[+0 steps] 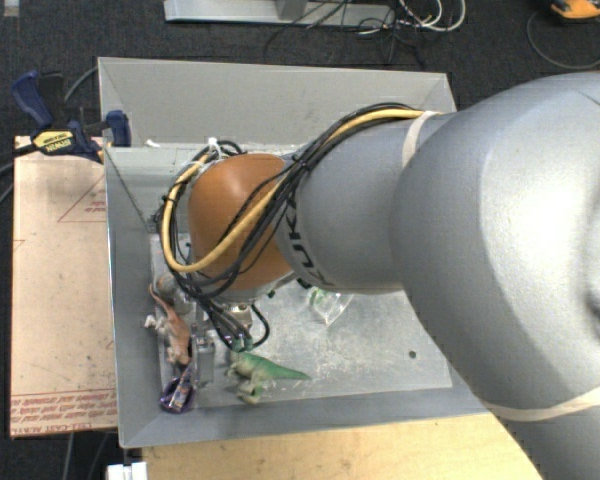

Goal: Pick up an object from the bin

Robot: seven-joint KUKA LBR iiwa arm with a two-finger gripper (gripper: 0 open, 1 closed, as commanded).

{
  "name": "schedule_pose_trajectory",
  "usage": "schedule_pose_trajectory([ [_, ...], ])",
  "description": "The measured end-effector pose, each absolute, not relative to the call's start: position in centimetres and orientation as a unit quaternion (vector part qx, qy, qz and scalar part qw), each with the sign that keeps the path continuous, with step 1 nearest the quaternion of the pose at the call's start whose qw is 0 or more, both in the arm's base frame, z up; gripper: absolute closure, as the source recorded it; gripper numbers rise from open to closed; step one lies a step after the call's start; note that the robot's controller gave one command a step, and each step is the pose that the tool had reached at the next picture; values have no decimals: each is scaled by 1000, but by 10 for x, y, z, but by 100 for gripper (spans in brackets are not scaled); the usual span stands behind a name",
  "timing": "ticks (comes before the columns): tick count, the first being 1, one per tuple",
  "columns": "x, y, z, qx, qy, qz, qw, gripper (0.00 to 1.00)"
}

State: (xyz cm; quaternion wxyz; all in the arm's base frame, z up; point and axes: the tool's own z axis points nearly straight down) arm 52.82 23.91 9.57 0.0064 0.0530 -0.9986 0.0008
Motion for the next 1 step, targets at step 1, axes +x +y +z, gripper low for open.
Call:
schedule_pose_trajectory([
  [1,538,236,84,83,-996,-3,-11,100],
])
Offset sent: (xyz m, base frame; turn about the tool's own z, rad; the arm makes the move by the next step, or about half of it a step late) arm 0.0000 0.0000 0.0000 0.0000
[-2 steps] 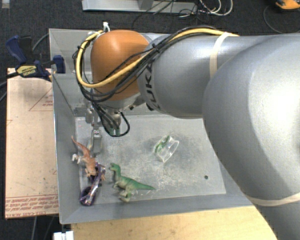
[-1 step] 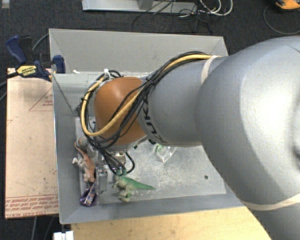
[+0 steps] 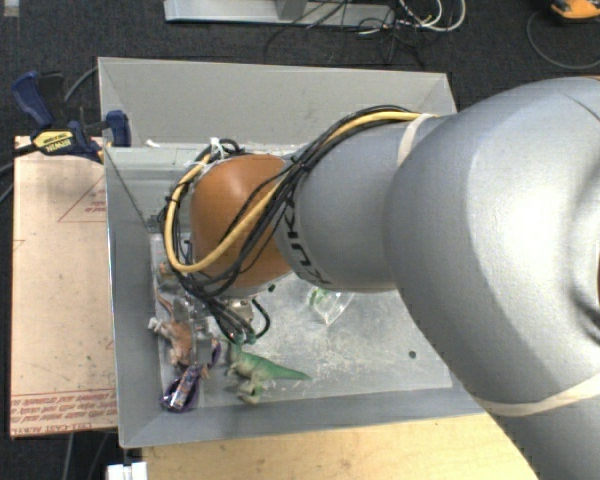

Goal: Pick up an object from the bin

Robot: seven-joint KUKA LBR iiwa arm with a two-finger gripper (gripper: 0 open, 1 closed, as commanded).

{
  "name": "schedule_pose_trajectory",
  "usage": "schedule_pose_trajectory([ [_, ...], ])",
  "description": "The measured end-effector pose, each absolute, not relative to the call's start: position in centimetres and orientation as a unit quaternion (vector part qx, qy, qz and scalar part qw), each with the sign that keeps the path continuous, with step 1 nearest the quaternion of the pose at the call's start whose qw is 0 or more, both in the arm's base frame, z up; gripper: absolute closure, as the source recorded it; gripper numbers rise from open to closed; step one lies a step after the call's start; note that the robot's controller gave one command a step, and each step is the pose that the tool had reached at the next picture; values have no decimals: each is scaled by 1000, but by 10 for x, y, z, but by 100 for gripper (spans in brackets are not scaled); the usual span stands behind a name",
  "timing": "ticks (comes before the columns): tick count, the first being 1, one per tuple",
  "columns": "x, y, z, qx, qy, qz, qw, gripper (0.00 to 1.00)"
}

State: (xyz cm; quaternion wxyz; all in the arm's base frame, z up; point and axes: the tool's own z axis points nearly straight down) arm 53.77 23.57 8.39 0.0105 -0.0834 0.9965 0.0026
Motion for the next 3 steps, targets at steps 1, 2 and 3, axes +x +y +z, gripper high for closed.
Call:
schedule_pose_trajectory([
  [1,538,236,84,-83,996,3,11,100],
  [2,533,235,181,-98,995,3,12,100],
  [3,533,235,181,-98,995,3,12,0],
])
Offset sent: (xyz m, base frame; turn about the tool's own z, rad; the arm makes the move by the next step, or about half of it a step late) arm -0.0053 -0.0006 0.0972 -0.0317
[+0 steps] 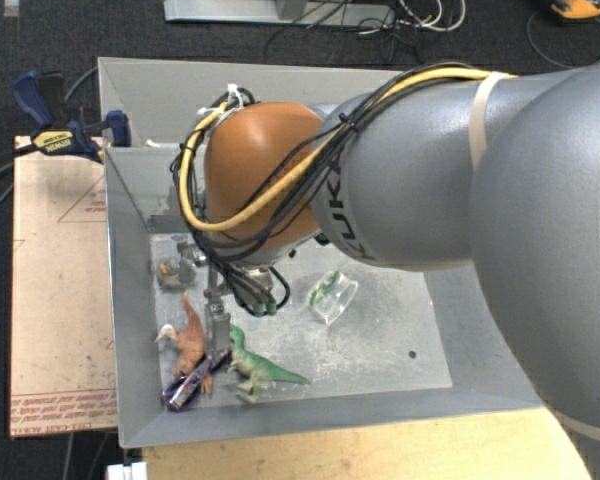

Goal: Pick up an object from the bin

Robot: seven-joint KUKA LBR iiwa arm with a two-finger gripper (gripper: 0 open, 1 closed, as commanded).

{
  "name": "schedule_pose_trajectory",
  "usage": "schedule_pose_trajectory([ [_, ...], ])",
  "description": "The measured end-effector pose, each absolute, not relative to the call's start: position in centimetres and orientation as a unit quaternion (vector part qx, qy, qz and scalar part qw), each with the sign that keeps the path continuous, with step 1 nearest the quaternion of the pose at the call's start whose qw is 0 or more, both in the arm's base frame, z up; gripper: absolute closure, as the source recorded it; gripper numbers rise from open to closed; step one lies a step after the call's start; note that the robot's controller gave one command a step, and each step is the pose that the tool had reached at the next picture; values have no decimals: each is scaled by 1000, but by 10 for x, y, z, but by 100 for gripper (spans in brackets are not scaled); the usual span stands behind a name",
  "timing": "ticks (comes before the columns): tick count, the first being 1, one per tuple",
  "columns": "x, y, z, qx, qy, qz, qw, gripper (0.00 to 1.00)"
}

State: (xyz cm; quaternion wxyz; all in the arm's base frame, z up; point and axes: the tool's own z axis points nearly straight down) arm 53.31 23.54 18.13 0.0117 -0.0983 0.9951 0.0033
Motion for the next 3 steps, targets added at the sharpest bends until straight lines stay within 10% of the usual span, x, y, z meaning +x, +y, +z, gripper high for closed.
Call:
schedule_pose_trajectory([
  [1,533,235,181,-98,995,3,12,0],
  [2,508,209,76,-134,991,3,11,0],
  [3,527,222,80,-146,989,3,14,100],
])
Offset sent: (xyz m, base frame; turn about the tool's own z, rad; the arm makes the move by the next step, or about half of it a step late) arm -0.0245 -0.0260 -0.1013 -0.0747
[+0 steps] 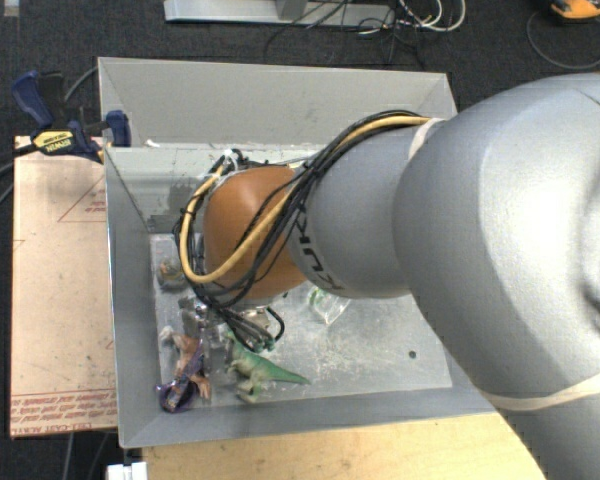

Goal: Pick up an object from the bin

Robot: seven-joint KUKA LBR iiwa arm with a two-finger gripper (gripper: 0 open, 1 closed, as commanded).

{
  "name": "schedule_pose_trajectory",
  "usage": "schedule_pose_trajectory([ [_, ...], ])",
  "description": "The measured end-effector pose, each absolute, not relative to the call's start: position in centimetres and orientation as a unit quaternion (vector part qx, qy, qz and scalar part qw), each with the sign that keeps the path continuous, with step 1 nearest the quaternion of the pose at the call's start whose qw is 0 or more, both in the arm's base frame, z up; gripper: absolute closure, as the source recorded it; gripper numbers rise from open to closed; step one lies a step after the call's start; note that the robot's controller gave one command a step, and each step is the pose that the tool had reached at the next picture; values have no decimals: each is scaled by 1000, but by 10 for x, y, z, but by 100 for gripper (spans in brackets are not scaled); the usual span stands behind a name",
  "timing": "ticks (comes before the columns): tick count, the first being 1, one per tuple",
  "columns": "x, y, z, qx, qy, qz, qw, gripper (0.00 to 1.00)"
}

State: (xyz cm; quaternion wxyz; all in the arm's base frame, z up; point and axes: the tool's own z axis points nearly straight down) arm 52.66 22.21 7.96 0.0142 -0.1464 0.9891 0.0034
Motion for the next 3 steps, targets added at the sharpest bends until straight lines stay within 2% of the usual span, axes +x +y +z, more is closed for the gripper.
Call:
schedule_pose_trajectory([
  [1,527,222,80,-146,989,3,14,100],
  [2,534,225,71,-148,989,5,17,0],
  [3,535,225,74,-149,989,4,17,100],
])
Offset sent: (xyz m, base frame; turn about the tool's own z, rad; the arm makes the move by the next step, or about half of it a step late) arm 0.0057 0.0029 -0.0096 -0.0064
